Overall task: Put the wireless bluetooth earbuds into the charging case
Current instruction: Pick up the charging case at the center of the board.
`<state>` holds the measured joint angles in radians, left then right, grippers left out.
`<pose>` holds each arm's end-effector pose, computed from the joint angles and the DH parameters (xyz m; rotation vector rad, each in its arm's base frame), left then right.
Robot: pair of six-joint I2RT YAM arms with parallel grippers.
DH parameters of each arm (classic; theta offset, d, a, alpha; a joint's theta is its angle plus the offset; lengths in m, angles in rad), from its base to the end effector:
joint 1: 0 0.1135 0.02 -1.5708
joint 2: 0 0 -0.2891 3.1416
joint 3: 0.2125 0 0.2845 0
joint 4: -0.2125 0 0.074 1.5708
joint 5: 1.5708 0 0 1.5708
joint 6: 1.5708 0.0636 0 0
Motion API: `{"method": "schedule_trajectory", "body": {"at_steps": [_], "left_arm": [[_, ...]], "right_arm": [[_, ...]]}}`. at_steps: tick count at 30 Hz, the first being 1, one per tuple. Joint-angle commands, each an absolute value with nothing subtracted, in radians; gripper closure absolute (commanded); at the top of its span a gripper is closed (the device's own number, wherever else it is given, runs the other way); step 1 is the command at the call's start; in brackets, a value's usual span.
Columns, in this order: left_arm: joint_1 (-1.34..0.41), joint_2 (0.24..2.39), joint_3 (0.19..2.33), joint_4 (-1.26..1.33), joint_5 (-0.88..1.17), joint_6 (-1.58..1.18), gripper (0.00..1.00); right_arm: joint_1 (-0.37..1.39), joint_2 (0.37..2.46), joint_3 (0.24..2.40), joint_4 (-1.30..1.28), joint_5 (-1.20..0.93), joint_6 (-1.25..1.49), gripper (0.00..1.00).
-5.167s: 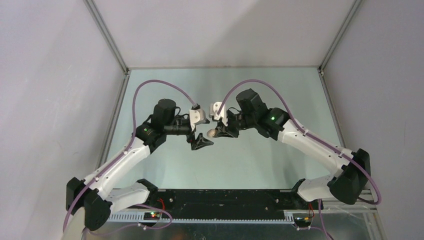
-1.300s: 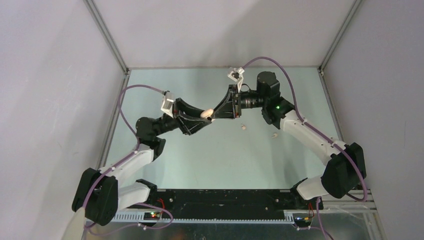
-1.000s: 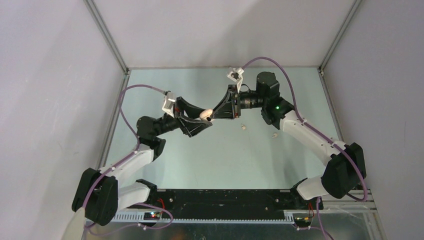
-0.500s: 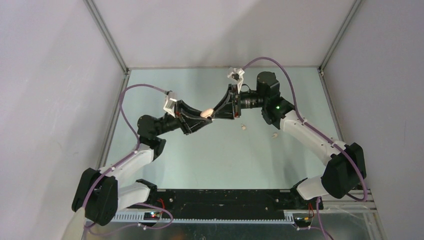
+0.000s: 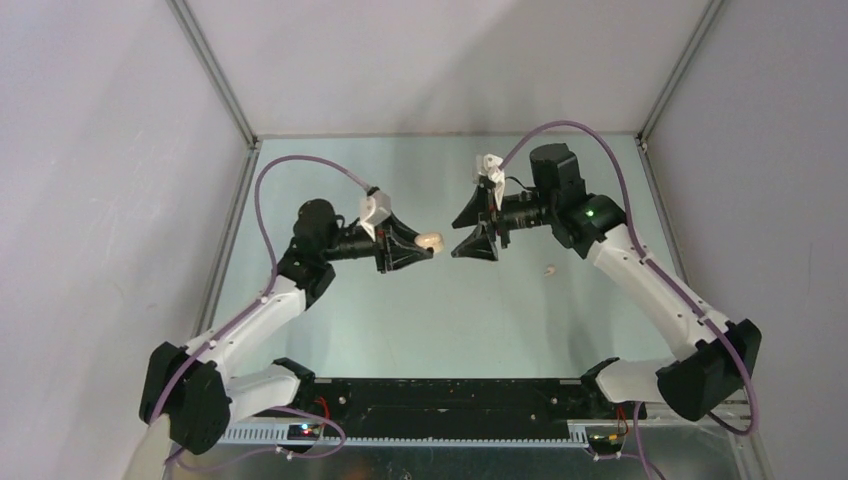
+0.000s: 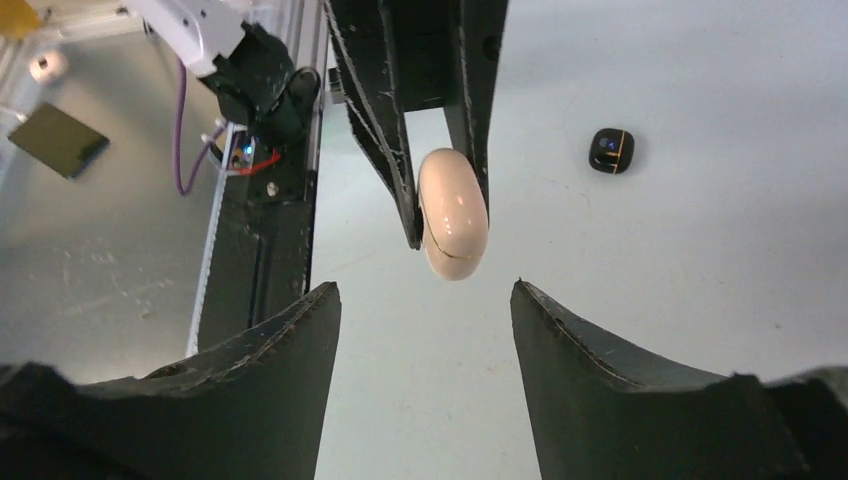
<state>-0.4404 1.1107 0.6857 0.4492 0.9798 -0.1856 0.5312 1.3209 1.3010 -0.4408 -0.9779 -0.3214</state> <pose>0.2300 -0.1668 0.3152 0.9973 1.3753 -1.2267 0.2542 0.2105 0.3994 -1.3420 1.4552 1.1167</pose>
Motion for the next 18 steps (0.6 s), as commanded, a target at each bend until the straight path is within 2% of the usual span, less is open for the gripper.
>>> {"method": "schedule_trajectory", "body": {"at_steps": [1,5,12,18], "left_arm": [[-0.495,1.091,0.772,0.046,0.997,0.199,0.8],[-0.514,1.095,0.799,-0.034,0.981,0.275,0.79],[-0.558,1.1,0.826,-0.162,0.953,0.376,0.78],[-0.575,1.109,0.828,-0.19,0.941,0.412,0.78]], "right_arm": [[0.55,1.289,1.345,-0.626,-0.955,-0.537,0.32],[0.591,1.332,1.344,-0.68,-0.952,-0.562,0.31],[0.694,1.4,1.345,-0.669,-0.818,-0.568,0.32],[0.749,1.431,1.344,-0.671,-0.751,-0.582,0.41]]}}
